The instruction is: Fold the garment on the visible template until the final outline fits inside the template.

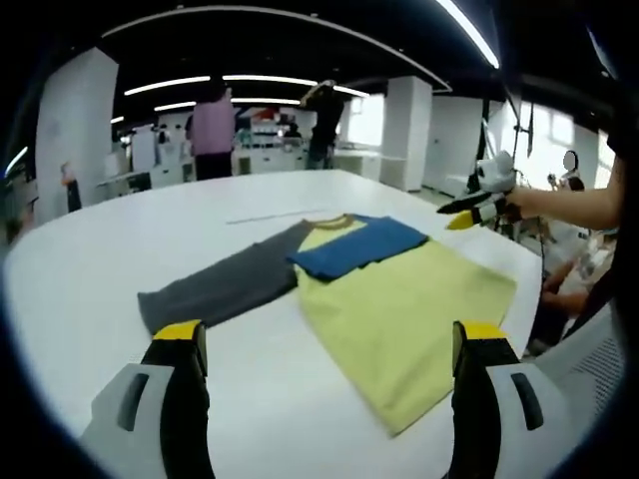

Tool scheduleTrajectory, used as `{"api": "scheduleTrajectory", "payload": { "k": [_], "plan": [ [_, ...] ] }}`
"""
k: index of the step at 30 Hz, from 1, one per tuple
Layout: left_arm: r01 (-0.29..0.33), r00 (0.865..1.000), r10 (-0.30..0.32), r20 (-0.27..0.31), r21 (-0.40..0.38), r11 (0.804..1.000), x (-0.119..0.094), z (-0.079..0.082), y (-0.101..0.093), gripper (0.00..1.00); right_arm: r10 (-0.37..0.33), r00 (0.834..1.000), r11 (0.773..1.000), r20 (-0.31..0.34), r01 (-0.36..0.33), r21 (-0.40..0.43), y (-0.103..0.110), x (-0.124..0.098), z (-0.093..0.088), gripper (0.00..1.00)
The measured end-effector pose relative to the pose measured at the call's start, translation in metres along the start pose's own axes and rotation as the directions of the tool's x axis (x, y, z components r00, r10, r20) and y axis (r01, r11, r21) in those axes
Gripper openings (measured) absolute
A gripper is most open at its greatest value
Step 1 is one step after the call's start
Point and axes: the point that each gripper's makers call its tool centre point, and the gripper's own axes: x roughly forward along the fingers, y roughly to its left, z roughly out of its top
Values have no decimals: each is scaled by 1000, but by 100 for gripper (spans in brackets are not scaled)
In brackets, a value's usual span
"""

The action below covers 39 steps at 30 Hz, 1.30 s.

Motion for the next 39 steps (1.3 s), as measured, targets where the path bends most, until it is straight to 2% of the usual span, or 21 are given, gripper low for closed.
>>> {"api": "scheduleTrajectory", "payload": {
  "k": [3,11,16,18,25,33,35,37,39],
  "plan": [
    [-25,1000,25,2,-20,1000,0,0,11,99,24,1000,1000,13,-24,1,9,-5,2,99],
    [-86,996,86,6,-64,994,1,-1,43,99,73,997,997,28,-72,-15,32,-21,0,99],
    [-153,987,157,31,-109,982,2,2,70,99,90,995,996,37,-90,-20,44,-29,-4,99],
    [-160,986,164,24,-116,980,5,2,77,98,91,995,996,44,-90,-20,42,-28,-4,99],
    [-213,976,216,13,-112,971,15,5,107,97,105,994,994,38,-104,-22,54,-36,-13,99],
    [-268,963,269,-16,-157,950,27,-9,132,91,110,993,994,50,-109,-29,58,-43,-15,98],
    [-306,952,307,-22,-170,937,28,-14,143,91,105,993,994,53,-103,-33,56,-44,-16,97],
    [-361,932,362,-33,-208,909,27,-19,158,89,102,993,995,57,-100,-27,55,-45,-17,96],
    [-392,919,393,-38,-204,897,28,-20,168,86,100,993,995,68,-99,-26,54,-45,-17,95]
  ]
}}
